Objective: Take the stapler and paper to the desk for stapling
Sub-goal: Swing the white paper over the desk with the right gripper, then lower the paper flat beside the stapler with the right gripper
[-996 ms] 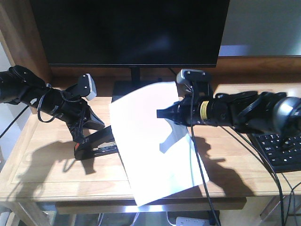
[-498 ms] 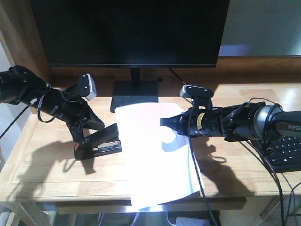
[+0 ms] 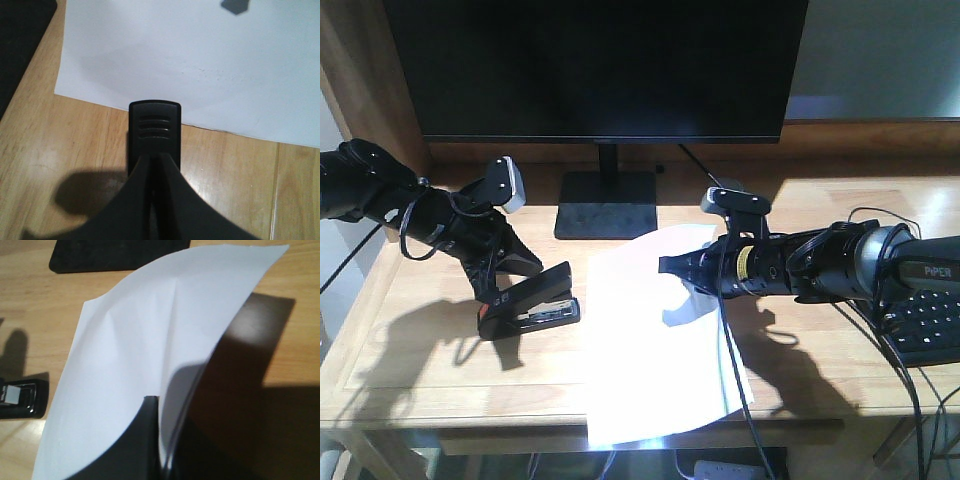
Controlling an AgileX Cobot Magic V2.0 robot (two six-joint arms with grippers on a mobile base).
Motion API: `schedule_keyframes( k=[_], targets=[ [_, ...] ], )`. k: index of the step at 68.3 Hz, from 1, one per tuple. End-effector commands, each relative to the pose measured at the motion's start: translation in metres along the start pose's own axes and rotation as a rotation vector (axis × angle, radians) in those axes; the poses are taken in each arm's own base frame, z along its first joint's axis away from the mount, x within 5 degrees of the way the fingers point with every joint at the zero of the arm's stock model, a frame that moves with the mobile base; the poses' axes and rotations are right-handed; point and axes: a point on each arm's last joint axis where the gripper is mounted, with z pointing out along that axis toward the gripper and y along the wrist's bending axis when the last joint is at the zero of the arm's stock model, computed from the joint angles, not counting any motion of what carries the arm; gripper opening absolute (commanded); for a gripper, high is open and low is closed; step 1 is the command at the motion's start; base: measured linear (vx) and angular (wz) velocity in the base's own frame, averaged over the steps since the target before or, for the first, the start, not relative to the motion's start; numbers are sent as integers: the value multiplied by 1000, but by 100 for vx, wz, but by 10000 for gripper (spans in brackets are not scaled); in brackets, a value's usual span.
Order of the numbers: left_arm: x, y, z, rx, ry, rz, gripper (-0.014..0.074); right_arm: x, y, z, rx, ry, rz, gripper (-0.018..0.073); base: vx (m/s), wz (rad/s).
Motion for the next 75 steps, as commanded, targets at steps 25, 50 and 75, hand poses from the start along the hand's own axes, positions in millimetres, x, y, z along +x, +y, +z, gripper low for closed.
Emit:
schedule_keyframes(
  k=[25, 50, 75],
  targets=[
    [-24, -2, -21, -40, -72, 13, -7, -33, 38, -34, -272, -152, -24, -2, 0, 0],
    [-24, -2, -21, -40, -72, 13, -7, -39, 45, -45, -316, -185, -32, -2, 0, 0],
    [-24, -2, -21, -40, -72, 13, -7, -41, 40, -43, -264, -207, -3, -2, 0, 0]
  ],
)
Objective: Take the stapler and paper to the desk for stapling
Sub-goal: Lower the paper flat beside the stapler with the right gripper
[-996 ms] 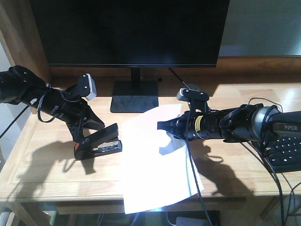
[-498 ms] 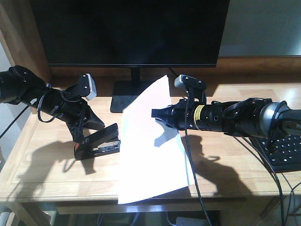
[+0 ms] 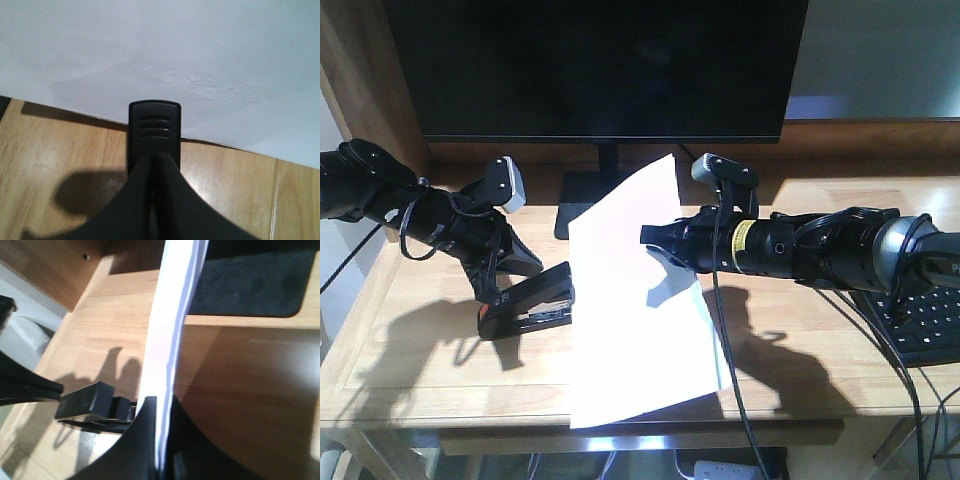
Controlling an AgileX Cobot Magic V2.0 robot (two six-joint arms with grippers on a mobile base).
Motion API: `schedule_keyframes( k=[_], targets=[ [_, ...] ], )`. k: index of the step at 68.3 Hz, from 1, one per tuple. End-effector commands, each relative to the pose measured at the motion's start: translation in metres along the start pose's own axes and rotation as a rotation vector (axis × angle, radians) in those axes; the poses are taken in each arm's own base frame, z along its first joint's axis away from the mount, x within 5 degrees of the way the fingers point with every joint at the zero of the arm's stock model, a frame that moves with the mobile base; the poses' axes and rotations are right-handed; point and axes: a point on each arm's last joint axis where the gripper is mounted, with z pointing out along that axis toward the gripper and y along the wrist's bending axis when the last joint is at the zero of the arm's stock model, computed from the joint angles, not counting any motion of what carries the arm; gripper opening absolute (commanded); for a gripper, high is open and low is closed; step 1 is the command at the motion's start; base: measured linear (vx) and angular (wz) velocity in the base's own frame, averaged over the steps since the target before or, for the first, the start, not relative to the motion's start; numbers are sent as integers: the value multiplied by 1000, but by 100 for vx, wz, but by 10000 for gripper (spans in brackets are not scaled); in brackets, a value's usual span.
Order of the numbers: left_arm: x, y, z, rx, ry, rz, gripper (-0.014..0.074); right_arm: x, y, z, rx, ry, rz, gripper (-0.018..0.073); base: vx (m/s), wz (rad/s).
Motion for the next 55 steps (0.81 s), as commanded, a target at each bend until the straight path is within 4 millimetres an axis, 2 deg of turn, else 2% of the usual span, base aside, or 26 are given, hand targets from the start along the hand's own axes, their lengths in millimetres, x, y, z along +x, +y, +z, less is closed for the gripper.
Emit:
schedule_keyframes(
  k=[1, 25, 41, 55],
  targets=[
    [-24, -2, -21, -40, -72, 13, -7, -21, 13, -12, -20, -81, -16, -2, 0, 0],
    [-24, -2, -21, -40, -72, 13, -7, 1, -8, 13, 0, -11, 46, -2, 0, 0],
    [-24, -2, -21, -40, -72, 13, -7, 2, -8, 15, -16, -17, 48, -2, 0, 0],
    [-24, -2, -21, -40, -72, 13, -7, 8, -17, 26, -8, -43, 125, -2, 0, 0]
  ],
)
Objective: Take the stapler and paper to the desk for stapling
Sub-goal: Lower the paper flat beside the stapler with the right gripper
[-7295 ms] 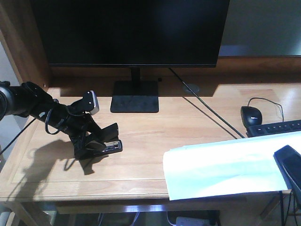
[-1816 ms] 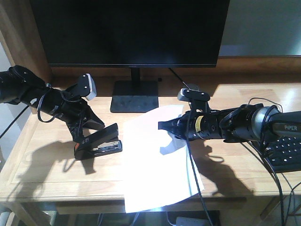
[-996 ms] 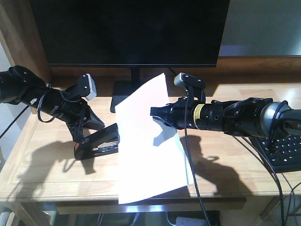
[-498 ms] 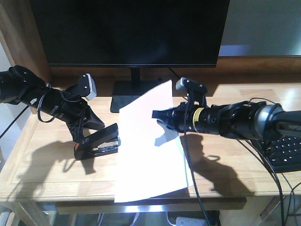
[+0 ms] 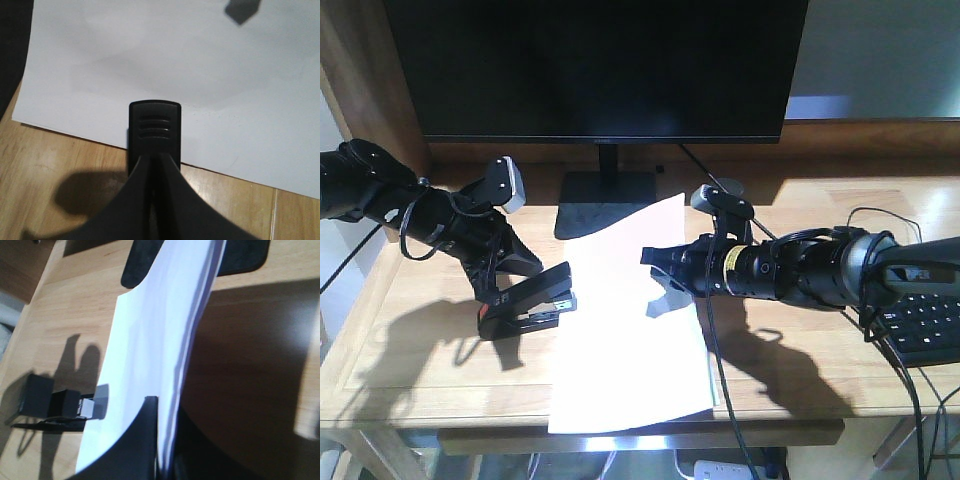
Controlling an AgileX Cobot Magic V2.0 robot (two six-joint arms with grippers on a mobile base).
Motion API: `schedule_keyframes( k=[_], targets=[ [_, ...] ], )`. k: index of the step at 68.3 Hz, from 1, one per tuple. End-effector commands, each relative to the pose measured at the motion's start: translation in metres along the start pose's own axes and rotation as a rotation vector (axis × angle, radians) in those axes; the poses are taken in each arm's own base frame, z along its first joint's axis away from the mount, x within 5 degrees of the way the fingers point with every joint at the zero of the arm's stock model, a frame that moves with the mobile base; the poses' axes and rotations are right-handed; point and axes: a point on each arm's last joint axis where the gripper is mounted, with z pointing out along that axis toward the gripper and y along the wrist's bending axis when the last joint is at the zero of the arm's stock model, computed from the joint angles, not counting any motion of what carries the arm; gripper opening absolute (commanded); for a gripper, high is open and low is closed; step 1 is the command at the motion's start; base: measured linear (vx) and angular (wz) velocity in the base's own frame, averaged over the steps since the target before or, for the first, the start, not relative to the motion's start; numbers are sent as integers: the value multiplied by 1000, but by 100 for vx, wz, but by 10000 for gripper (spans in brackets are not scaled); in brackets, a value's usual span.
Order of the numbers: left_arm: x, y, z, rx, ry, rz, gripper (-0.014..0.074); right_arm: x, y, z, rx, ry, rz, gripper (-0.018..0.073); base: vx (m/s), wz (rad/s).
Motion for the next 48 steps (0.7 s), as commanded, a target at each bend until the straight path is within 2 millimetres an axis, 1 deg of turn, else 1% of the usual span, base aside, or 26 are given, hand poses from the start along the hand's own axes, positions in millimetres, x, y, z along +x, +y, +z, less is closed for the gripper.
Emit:
schedule_keyframes(
  k=[1, 11, 19, 30, 39, 48],
  targets=[
    [-24, -2, -21, -40, -72, 13, -7, -18, 15, -6, -81, -91, 21, -2, 0, 0],
    [-24, -2, -21, -40, -72, 13, -7, -16, 12, 2, -142, -134, 59, -1, 0, 0],
    [-24, -2, -21, -40, -72, 13, -7, -14, 15, 6, -213, -152, 67, 1, 0, 0],
    [-24, -2, -21, -40, -72, 13, -7, -13, 13, 7, -211, -148, 70, 19, 0, 0],
    [-24, -2, -21, -40, -72, 13, -7, -13, 14, 7, -212, -147, 68, 75, 0, 0],
    [-24, -2, -21, -40, -72, 13, -7, -13, 14, 7, -212, -147, 68, 174, 0, 0]
  ],
)
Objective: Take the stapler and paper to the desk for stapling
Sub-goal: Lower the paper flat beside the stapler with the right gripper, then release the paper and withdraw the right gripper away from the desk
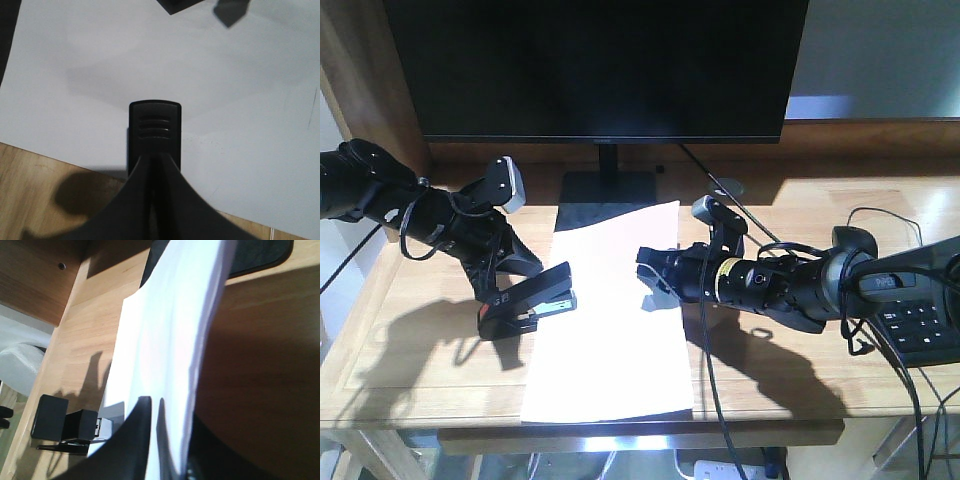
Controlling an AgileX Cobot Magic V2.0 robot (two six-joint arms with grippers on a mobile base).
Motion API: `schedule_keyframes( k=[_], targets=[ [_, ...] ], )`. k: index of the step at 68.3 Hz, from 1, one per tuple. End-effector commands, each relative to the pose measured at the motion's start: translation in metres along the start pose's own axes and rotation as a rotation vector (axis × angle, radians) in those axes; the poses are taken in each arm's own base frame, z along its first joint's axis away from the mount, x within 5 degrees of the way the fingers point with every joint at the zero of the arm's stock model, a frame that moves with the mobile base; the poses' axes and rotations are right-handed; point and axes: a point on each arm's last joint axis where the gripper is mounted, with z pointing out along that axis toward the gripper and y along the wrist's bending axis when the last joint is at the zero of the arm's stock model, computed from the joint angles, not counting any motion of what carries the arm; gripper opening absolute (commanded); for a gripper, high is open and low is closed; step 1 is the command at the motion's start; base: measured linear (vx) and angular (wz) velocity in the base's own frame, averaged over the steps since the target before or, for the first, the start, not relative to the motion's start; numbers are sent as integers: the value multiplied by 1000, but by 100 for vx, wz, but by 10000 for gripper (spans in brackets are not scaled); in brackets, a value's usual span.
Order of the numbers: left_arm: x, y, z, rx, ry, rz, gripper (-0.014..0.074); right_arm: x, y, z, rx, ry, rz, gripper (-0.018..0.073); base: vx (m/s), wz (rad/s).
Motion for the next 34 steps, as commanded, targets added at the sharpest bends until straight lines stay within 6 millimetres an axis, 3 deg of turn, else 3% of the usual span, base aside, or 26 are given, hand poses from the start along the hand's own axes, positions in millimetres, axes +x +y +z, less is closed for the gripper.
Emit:
schedule_keyframes(
  k=[1, 21, 34],
  targets=[
    [-24, -2, -21, -40, -72, 14, -7, -22, 25, -9, -104, -78, -33, 187, 0, 0],
    [-24, -2, -21, -40, -72, 14, -7, -28, 40, 2, -144, -40, -80, 446, 0, 0],
    [-23, -2, -21, -40, -71, 14, -7, -24, 46, 8, -80, -18, -105, 527, 0, 0]
  ],
)
